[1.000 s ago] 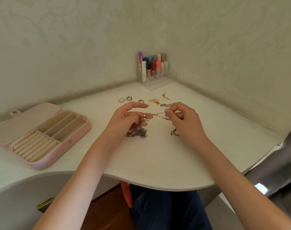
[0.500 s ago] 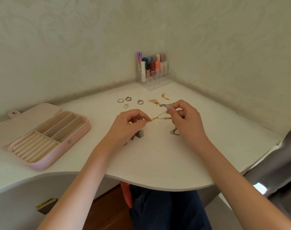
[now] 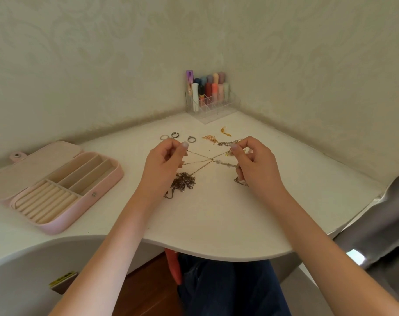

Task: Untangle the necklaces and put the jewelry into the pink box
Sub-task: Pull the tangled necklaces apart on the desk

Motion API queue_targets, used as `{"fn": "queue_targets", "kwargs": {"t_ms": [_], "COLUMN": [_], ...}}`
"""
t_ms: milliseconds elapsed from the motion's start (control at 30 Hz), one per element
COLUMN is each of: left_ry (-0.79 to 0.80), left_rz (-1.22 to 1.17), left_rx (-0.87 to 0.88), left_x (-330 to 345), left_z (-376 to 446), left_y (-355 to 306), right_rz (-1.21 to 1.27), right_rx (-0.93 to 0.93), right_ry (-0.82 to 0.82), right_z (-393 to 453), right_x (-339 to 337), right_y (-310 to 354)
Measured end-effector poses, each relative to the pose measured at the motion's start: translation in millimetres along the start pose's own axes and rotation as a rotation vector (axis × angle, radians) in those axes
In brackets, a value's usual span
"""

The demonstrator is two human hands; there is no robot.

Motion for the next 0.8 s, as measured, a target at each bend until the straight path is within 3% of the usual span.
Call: {"fn": "queue_targets", "kwargs": {"t_ms": [200, 400, 567, 667, 800], "left_ry": [0.002, 0.253, 0.247, 0.322, 0.4], "left_rz": [-0.355, -0.775, -0.495, -0.31, -0.245], "left_rx": [-0.147, -0.233, -0.067, 0.038, 0.007], "left_x": [7, 32, 28, 36, 51], "left_z": [1, -5, -1, -2, -8], "left_y": [8, -4, -21, -46, -58], "right_rz": [-0.029, 0.031, 0.047, 0.054, 0.094], "right_rx": [-0.011, -0.012, -0.023, -0.051, -0.113], "right_ry": [-0.017, 0.042, 0.084, 0.085, 0.065], "right_z": [1, -2, -2, -2, -3], "right_x": [-1, 4, 10, 9, 6], "right_y": [1, 6, 8, 12, 22]}}
Point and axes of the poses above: each hand's wrist, its own z-axis towards the middle knuckle, its own x-axis out of the palm, y = z × x, the point moved 10 cm from there along z, towards the middle knuckle, and after that the axes turned 5 degrees about x, right-handed, at the moved point
